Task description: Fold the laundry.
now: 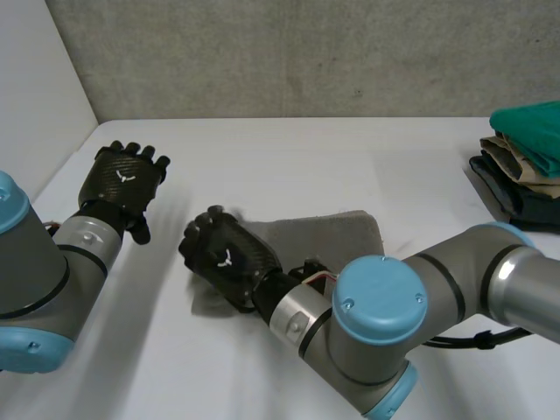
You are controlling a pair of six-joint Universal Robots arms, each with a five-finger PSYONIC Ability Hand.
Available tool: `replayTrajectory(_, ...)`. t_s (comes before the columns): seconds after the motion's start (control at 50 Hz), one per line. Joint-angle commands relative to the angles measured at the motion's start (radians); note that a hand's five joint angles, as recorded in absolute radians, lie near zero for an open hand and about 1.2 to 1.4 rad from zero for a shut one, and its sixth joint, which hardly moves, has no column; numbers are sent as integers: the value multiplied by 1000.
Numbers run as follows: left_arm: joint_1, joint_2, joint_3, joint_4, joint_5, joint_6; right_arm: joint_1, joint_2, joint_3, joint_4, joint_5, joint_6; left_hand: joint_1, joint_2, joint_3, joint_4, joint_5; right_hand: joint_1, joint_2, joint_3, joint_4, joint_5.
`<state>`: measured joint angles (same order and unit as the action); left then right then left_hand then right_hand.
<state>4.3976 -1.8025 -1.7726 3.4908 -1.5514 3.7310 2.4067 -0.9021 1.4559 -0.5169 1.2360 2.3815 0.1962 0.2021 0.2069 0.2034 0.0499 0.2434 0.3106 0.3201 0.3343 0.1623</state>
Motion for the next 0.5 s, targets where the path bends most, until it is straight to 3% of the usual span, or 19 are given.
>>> replayTrajectory(0.02,-6,-3,-1,4,2,0,-67,-61,43,98,132,47,-22,-28,-32,-29,-50,-69,-136,-146,-160,-162)
replayTrajectory(0.08,-9,-8,1,8,2,1,-165,-145,93,211,177,108,-22,-28,-32,-29,-50,-69,-136,-146,-160,-162)
replayTrajectory(0.22,-21,-21,4,10,2,0,-323,-196,215,400,152,162,-22,-28,-32,-29,-50,-69,-136,-146,-160,-162)
replayTrajectory(0.24,-24,-23,4,10,2,0,-340,-196,224,399,154,162,-22,-28,-32,-29,-50,8,-59,-69,-83,-85)
replayTrajectory(0.26,-29,-24,4,10,2,0,-391,-192,245,390,151,162,-22,-28,-32,-29,-50,329,261,252,238,235)
replayTrajectory(0.32,-30,-24,4,10,2,0,-434,-192,259,371,149,159,-22,-28,-32,-29,-50,701,633,624,610,607)
replayTrajectory(0.34,-30,-24,4,10,2,1,-449,-192,253,370,163,156,-22,-28,-32,-29,-50,1103,1036,1026,1012,1009)
replayTrajectory(0.4,-32,-24,2,10,2,1,-449,-195,236,365,183,133,-22,-28,-32,-29,-50,1153,1086,1076,1062,1059)
replayTrajectory(0.5,-32,-15,-1,8,1,1,-420,-205,146,298,287,-13,-22,-28,-32,-29,-50,1153,1086,1076,1062,1059)
